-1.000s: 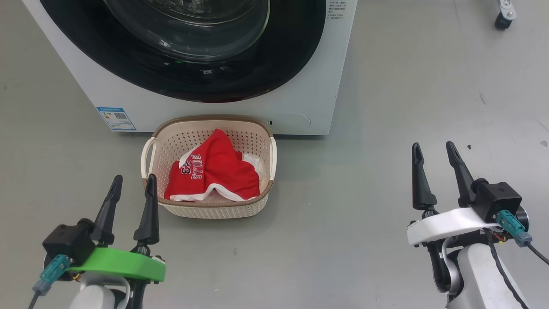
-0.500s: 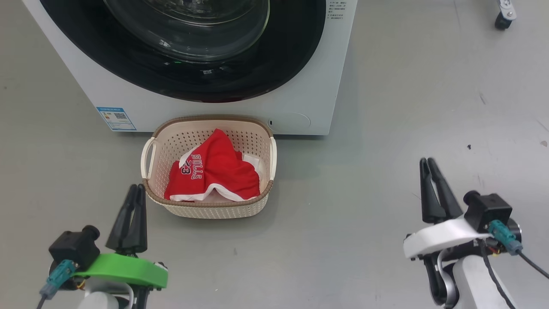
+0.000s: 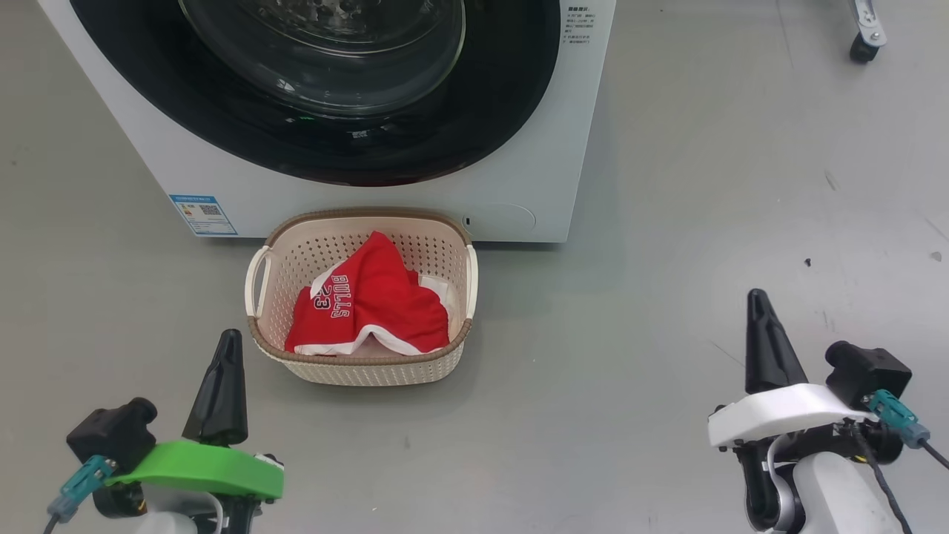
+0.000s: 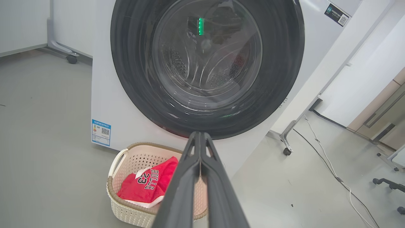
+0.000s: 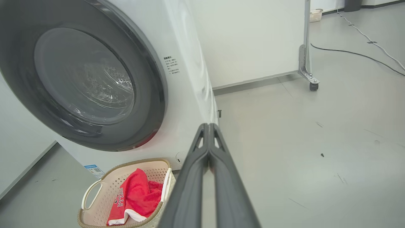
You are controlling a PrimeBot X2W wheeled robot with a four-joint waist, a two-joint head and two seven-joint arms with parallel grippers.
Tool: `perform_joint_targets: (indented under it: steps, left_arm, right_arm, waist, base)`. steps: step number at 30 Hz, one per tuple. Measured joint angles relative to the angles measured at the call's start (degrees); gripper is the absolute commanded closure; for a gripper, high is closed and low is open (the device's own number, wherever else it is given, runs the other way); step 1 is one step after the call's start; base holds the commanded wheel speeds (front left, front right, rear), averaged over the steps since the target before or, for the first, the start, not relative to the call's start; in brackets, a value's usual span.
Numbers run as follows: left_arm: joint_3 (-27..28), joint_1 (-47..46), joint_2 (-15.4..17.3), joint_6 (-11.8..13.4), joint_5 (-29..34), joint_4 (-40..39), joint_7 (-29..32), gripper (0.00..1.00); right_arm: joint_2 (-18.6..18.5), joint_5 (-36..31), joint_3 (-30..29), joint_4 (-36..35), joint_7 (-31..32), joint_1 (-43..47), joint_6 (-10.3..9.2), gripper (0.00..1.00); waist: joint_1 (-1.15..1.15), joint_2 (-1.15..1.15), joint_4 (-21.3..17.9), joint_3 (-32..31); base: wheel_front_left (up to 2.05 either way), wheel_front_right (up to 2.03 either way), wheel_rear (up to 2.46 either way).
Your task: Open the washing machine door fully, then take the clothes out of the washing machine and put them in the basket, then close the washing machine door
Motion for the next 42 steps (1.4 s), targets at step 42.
perform_joint_targets:
  steps: [42]
  left_arm:
    - [4.5, 0.26, -0.13, 0.01, -26.51, 1.23, 7.68, 1.0]
  right_arm:
    - [-1.33, 33.2, -5.25, 0.31, 8.31, 0.67, 2.99, 1.0]
  waist:
    - [0.0, 0.0, -0.3, -3.4]
  base:
    - [0.0, 0.0, 0.0]
